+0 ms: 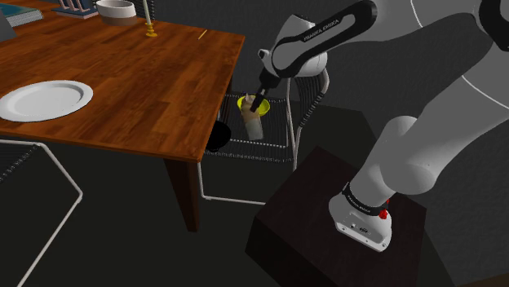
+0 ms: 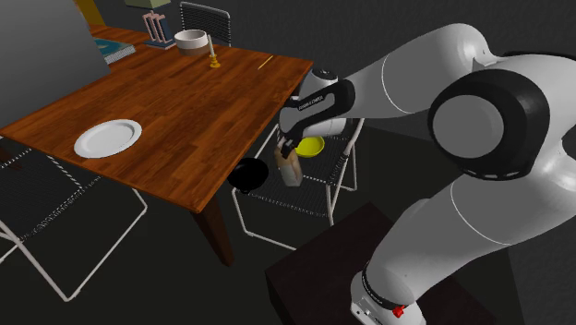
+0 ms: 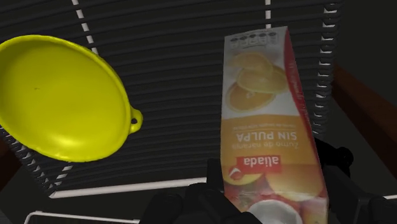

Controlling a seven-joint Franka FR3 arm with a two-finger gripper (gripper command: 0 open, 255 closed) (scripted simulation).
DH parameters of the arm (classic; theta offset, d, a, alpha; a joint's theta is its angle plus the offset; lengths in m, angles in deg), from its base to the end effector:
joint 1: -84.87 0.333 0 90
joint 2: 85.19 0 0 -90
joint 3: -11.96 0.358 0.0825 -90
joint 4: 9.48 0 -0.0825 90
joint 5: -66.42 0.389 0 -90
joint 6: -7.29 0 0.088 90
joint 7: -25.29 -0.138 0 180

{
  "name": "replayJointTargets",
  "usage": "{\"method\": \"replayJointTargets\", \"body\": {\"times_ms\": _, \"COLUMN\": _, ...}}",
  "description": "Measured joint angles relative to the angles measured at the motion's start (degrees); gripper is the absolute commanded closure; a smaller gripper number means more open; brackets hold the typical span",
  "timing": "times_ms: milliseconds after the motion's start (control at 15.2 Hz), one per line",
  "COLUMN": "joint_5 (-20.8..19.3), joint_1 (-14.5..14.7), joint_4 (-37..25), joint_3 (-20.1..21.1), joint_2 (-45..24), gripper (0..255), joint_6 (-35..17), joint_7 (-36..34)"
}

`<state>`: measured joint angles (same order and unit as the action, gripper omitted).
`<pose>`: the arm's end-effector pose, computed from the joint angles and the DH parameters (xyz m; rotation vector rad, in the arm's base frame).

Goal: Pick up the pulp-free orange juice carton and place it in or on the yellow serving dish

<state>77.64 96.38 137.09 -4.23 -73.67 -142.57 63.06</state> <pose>0.4615 -0.0386 0.3685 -2.9688 -0.6305 -0.4458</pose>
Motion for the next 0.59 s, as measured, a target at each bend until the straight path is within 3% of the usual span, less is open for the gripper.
{"method": "replayJointTargets", "body": {"times_ms": 594, "joint_5": -3.7, "joint_1": -1.5, "joint_4": -3.2, "joint_3": 1.2, "joint_2": 4.9, "gripper": 255, "joint_6": 7.9, "joint_7": -3.6}}
